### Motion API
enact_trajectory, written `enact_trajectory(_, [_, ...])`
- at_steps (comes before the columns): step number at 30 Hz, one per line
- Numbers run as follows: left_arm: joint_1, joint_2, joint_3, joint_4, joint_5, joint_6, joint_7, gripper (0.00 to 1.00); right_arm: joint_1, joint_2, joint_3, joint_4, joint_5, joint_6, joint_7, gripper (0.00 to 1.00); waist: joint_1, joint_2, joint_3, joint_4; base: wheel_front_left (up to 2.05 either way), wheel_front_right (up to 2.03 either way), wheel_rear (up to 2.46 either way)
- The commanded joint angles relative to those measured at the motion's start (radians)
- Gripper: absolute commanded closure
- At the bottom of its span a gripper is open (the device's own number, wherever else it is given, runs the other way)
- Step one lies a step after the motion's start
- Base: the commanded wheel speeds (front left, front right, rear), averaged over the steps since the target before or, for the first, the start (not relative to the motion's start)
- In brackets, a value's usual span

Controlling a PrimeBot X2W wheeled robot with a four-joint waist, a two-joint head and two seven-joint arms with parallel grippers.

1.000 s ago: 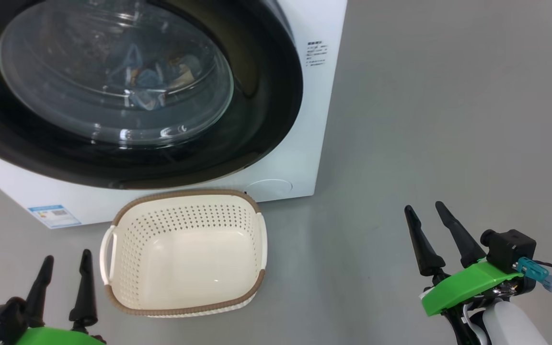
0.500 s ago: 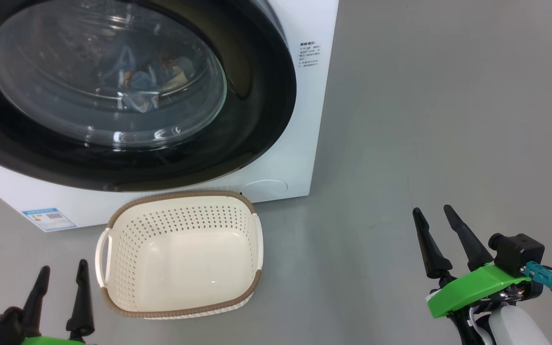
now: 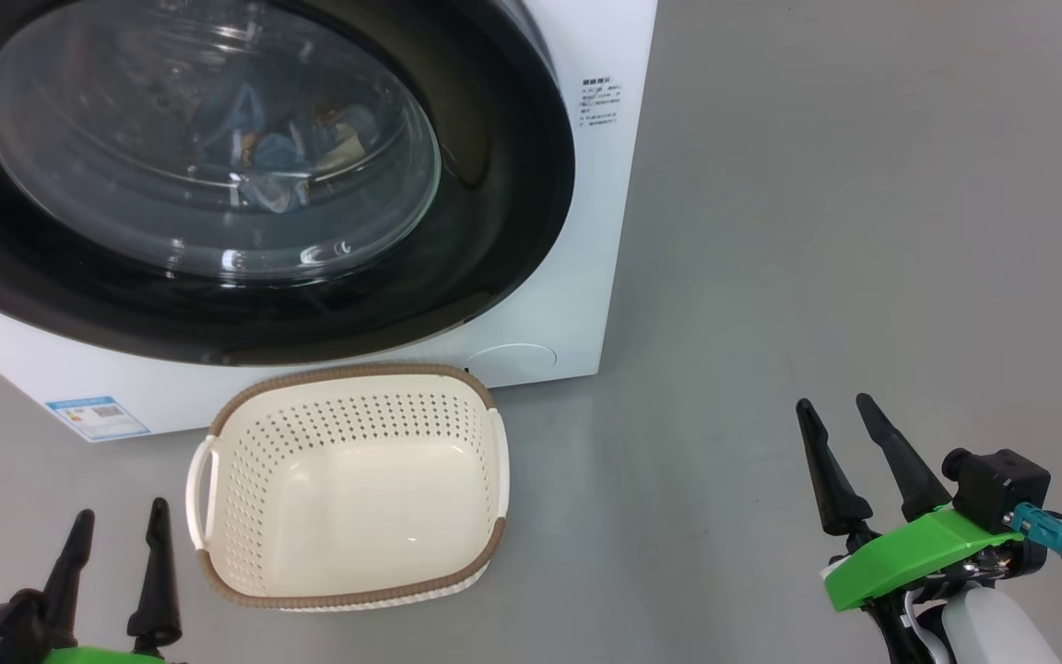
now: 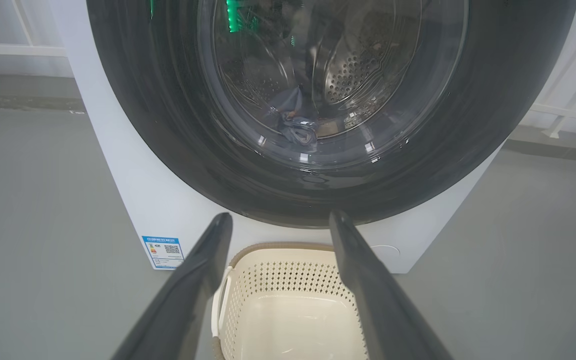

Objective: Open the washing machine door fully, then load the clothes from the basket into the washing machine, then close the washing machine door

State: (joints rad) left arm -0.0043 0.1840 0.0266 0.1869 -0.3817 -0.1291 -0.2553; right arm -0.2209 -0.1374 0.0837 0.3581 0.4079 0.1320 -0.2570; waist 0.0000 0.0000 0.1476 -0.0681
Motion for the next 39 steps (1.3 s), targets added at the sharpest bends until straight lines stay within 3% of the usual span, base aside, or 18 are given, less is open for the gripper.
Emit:
enact_trajectory(1, [-0.026,0.019,0.040,-0.023,0.015,-0.002,-0.006,0.00,0.003,-0.007,0.021,-0.025,-0.007,-0.001,-0.005,0.00,0.0000,0.0000,0.000,0.001,0.00,0.00,0.00])
enact_trajectory(4, [-0.026,0.015,0.048,-0.023,0.026,-0.002,-0.006,0.00,0.002,-0.007,0.024,-0.026,-0.007,-0.001,-0.005,0.00,0.0000,0.0000,0.000,0.001,0.00,0.00,0.00])
enact_trajectory(5, [0.000,-0.006,0.010,0.000,0.016,0.000,0.000,1.00,0.000,0.000,0.001,-0.001,-0.001,0.000,0.000,1.00,0.0000,0.0000,0.000,0.001,0.00,0.00,0.00])
enact_trajectory(15, [0.005,-0.035,0.004,0.031,-0.055,0.001,0.020,1.00,0.018,0.015,-0.005,0.023,0.067,0.000,0.018,1.00,0.0023,0.0000,-0.011,0.005,0.00,0.00,0.00])
enact_trajectory(20, [-0.001,-0.038,0.006,0.034,-0.105,0.001,0.033,1.00,0.021,0.016,-0.011,0.019,0.117,0.000,0.032,1.00,0.0001,0.0000,-0.014,0.008,0.00,0.00,0.00])
enact_trajectory(39, [-0.020,-0.051,0.015,0.044,-0.287,0.000,0.084,1.00,0.035,0.024,-0.036,-0.001,0.294,0.000,0.081,1.00,0.0000,0.0000,-0.035,0.017,0.00,0.00,0.00])
